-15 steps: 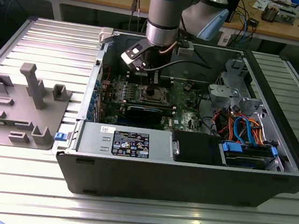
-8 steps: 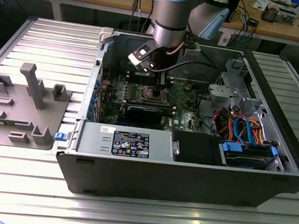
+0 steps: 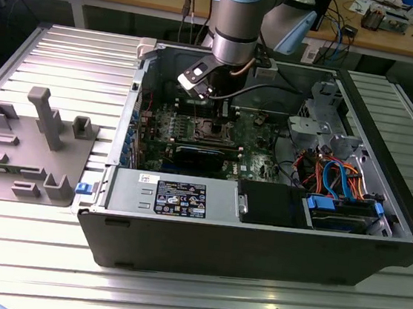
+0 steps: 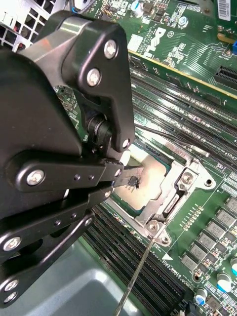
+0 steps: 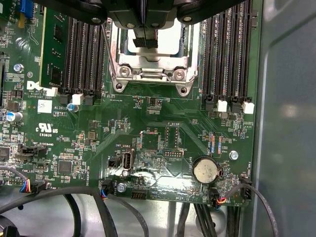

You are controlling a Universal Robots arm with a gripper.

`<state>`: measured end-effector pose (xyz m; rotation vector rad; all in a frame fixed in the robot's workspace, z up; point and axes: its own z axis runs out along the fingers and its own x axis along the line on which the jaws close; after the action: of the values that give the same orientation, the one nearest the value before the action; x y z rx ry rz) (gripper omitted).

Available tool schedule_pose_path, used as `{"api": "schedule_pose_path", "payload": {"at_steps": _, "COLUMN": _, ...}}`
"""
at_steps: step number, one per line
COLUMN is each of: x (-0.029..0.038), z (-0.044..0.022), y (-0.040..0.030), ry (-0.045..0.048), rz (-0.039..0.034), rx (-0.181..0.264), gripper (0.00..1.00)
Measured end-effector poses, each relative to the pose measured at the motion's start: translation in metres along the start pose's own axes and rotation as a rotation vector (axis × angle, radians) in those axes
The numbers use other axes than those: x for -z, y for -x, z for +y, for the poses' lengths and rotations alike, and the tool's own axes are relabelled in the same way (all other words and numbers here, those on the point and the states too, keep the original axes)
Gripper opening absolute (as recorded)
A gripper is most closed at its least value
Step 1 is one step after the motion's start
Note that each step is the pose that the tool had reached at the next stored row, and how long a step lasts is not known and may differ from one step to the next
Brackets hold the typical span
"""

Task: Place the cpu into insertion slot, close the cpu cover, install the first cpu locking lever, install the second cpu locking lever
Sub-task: 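Install the first cpu locking lever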

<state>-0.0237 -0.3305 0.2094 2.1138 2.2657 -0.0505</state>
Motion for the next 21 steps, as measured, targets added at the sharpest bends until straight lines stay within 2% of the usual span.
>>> {"api": "schedule_pose_path", "payload": {"at_steps": 4, "x": 0.0, "z": 0.0, "y": 0.0, "ry": 0.0, "rz": 0.0001, "rx": 0.0, "gripper": 0.11}}
{"api": "schedule_pose_path", "payload": {"at_steps": 8, "x": 0.0032, "z": 0.0001, "y": 0.0001, "ry": 0.0, "rz": -0.0001, "rx": 0.0, "gripper": 0.11}}
{"api": "schedule_pose_path", "payload": {"at_steps": 21, "x": 0.0311, "z": 0.0002, "y": 0.0016, "ry": 0.0001, "rz": 0.0, "rx": 0.0, "gripper": 0.11}}
